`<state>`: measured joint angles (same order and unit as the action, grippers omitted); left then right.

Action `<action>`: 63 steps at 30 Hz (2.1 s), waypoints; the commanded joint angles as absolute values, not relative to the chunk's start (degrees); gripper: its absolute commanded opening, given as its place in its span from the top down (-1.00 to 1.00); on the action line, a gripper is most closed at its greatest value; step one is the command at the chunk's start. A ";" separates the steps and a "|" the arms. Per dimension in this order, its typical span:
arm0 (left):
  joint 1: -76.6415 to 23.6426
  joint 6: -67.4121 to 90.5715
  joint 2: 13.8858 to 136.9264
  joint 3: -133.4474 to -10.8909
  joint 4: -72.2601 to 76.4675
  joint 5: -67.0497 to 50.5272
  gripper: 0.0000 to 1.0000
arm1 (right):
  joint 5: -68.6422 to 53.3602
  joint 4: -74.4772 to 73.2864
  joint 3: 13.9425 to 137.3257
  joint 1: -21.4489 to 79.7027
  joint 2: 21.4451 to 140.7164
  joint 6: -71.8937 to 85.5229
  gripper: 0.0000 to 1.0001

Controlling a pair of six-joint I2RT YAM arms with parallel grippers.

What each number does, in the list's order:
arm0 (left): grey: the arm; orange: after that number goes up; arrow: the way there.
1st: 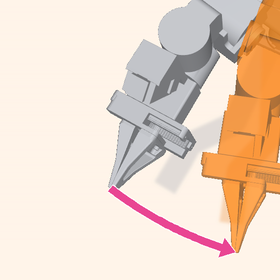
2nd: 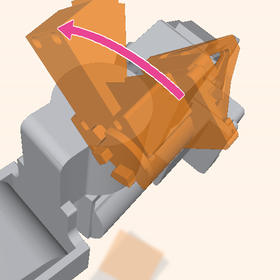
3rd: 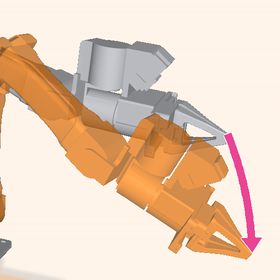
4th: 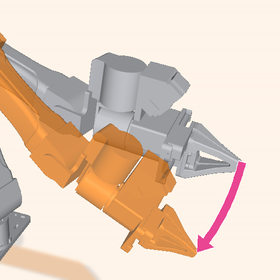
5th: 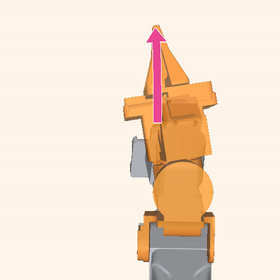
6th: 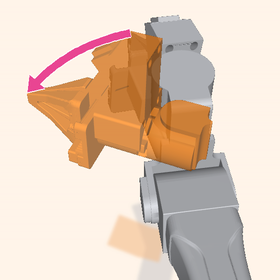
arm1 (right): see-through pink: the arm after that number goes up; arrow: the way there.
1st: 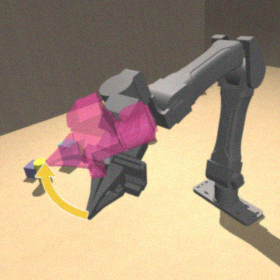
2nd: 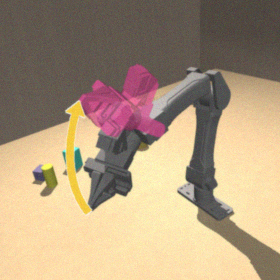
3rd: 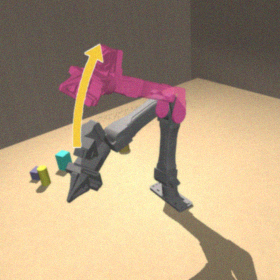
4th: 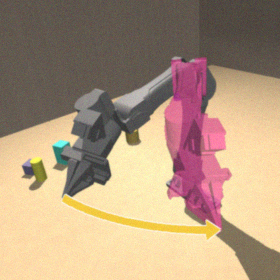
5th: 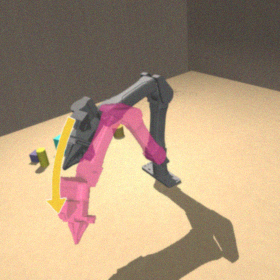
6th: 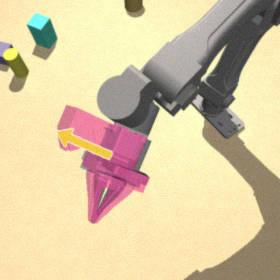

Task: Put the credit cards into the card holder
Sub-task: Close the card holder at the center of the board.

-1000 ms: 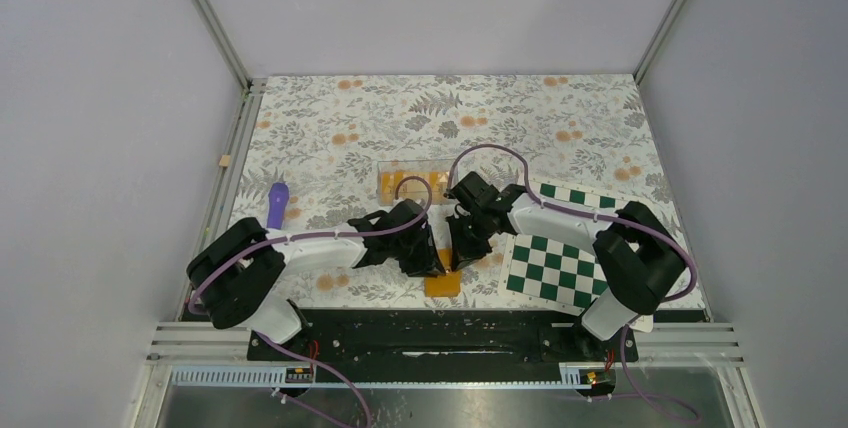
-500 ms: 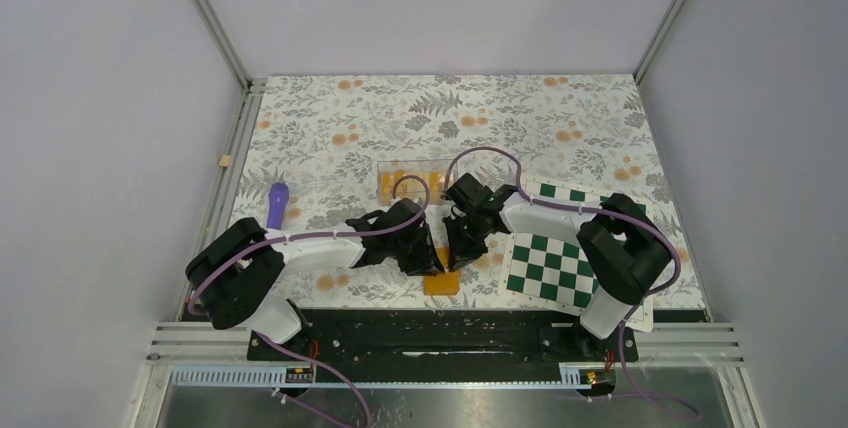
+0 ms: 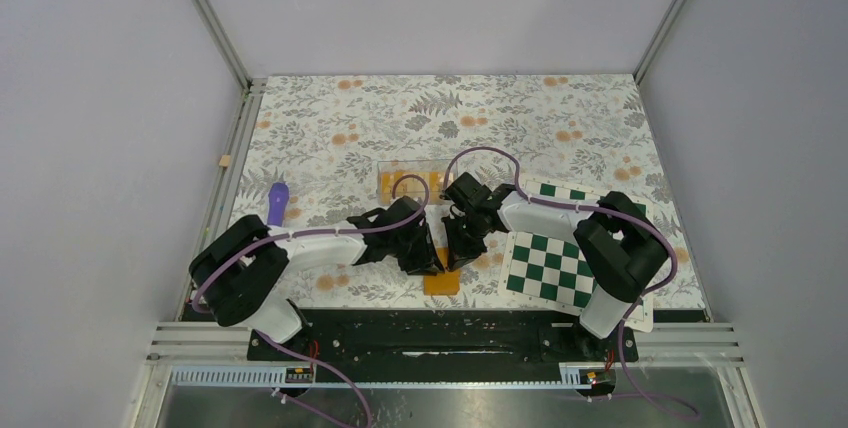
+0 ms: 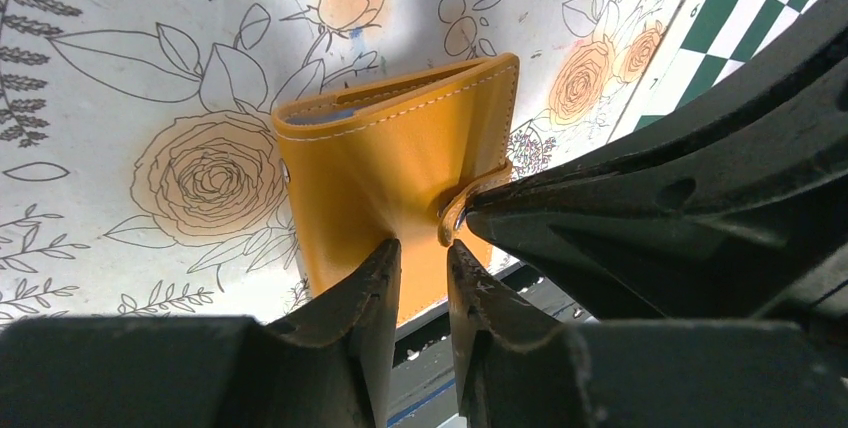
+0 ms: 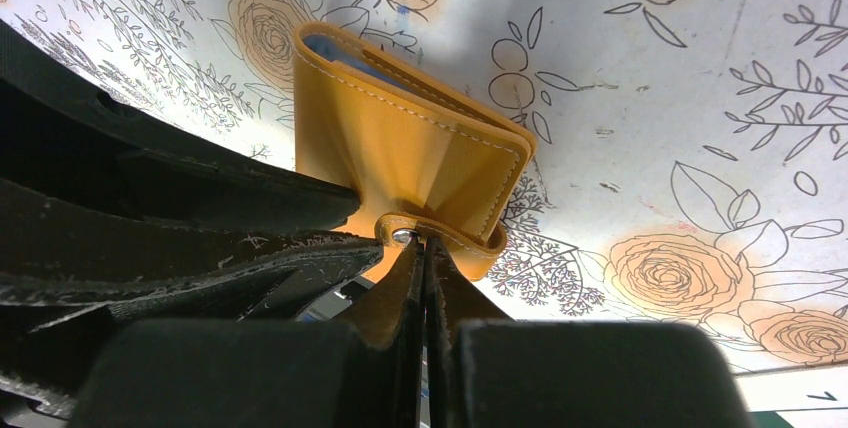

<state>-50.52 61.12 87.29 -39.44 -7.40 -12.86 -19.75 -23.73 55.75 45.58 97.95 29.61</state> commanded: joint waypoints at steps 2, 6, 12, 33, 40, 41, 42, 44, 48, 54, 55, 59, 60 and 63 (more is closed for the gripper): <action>-50.48 61.42 91.72 -39.36 -6.51 -7.97 0.49 | -18.48 -21.99 55.27 45.94 99.68 29.07 1.00; -50.41 61.87 92.90 -39.59 -6.50 -7.65 0.45 | -18.81 -21.59 55.02 46.05 100.05 28.98 1.00; -50.37 61.50 97.50 -41.58 -8.74 -7.39 0.46 | -18.61 -21.65 55.34 46.47 101.72 29.02 1.00; -51.68 60.47 106.18 -43.95 -12.50 -6.03 0.58 | -20.04 -23.51 57.03 47.22 100.08 29.96 1.00; -51.75 60.13 105.74 -44.31 -13.18 -5.88 0.58 | -19.36 -26.22 57.61 47.29 91.51 29.90 1.00; -51.73 60.07 105.71 -44.37 -13.36 -5.89 0.58 | -18.50 -26.68 57.86 47.26 91.08 29.71 1.00; -51.73 60.05 105.69 -44.34 -13.41 -5.78 0.58 | -17.94 -26.90 57.98 47.28 90.79 29.65 1.00; -51.73 60.01 105.64 -44.39 -13.59 -5.72 0.58 | -16.62 -27.55 58.36 47.28 91.34 29.20 1.00; -51.76 60.01 105.63 -44.35 -13.75 -5.60 0.58 | -14.33 -29.66 59.26 47.28 94.00 27.66 1.00; -51.76 59.88 105.53 -44.30 -13.96 -5.49 0.58 | -10.47 -31.03 58.76 47.29 95.29 26.77 1.00; -51.71 59.86 105.51 -44.41 -13.92 -5.53 0.58 | -10.09 -31.22 58.65 47.24 95.23 26.63 1.00; -51.70 59.54 105.40 -44.54 -14.03 -5.57 0.58 | -9.20 -31.27 58.19 47.20 95.07 26.46 1.00; -51.76 59.45 105.28 -44.56 -14.12 -5.55 0.58 | -9.06 -31.18 58.18 47.20 95.26 26.46 1.00; -51.73 59.16 105.29 -44.71 -14.15 -5.53 0.58 | -8.86 -30.70 58.18 47.19 96.51 26.15 1.00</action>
<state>-50.54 62.39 98.02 -48.38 -10.00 -18.24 -11.38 -30.57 57.43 46.50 95.26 27.18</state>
